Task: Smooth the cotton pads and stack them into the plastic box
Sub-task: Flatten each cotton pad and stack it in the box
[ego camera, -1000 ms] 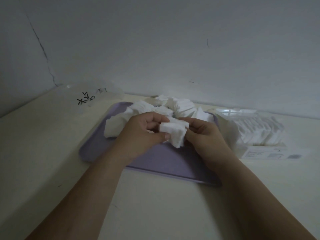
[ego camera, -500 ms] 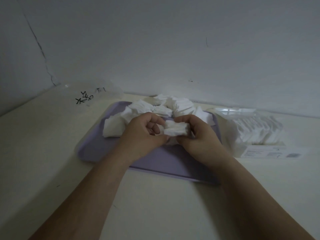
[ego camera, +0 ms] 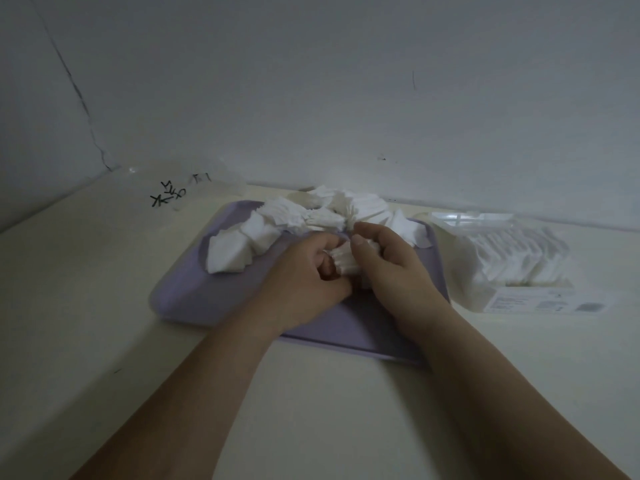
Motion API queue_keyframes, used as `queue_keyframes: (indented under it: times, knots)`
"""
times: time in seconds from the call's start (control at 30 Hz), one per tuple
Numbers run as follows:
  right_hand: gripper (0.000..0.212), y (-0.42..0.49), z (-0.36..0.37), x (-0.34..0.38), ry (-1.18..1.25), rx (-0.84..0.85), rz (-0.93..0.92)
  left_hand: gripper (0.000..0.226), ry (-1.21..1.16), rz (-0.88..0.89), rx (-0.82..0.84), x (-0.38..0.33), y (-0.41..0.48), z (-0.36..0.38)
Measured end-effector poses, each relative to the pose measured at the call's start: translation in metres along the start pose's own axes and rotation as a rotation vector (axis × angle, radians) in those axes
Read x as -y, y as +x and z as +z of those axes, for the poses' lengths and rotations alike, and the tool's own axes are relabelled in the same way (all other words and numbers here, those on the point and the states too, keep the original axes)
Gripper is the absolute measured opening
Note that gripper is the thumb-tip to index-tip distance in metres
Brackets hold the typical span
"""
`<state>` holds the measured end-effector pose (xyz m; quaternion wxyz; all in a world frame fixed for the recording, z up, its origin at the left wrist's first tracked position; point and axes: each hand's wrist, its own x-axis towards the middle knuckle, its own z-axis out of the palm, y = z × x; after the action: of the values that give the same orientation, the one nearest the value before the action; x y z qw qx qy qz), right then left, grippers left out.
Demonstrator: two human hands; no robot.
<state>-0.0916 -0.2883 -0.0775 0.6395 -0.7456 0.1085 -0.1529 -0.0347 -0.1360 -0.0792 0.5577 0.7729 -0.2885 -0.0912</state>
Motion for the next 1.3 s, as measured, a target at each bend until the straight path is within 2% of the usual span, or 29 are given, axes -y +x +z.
queue_keyframes:
  times: [0.23, 0.4, 0.53, 0.67, 0.77, 0.9, 1.03, 1.2, 1.3]
  knots:
    - [0.023, 0.000, 0.002, -0.001, -0.035, -0.022, -0.004, 0.039, 0.030, -0.012, 0.010, 0.003, 0.002, -0.003]
    - [0.031, -0.002, 0.004, 0.001, -0.058, -0.004, 0.025, 0.039, 0.116, -0.039, 0.032, 0.001, -0.001, 0.005]
    - [0.036, -0.003, 0.005, 0.004, 0.194, 0.058, 0.125, 0.037, 0.147, -0.010, 0.026, 0.002, -0.002, 0.005]
    - [0.059, -0.001, 0.003, 0.009, 0.388, 0.065, 0.172, 0.026, 0.062, -0.021, -0.023, -0.003, -0.005, 0.005]
    - [0.075, -0.006, -0.002, 0.016, 0.254, 0.088, 0.076, 0.018, 0.029, -0.008, -0.083, -0.016, -0.006, -0.001]
    - [0.082, -0.004, -0.020, 0.035, 0.119, 0.107, -0.011, 0.026, 0.086, 0.069, -0.135, -0.041, 0.001, -0.008]
    - [0.075, -0.006, -0.054, 0.055, -0.012, 0.063, -0.055, 0.017, 0.041, 0.063, -0.057, -0.064, 0.015, 0.002]
    - [0.031, -0.018, -0.107, 0.069, 0.042, 0.168, -0.020, 0.016, 0.034, 0.117, 0.012, -0.088, 0.030, 0.035]
    - [0.027, -0.029, -0.146, 0.071, 0.040, 0.220, 0.061, 0.014, -0.028, 0.137, 0.061, -0.104, 0.038, 0.067]
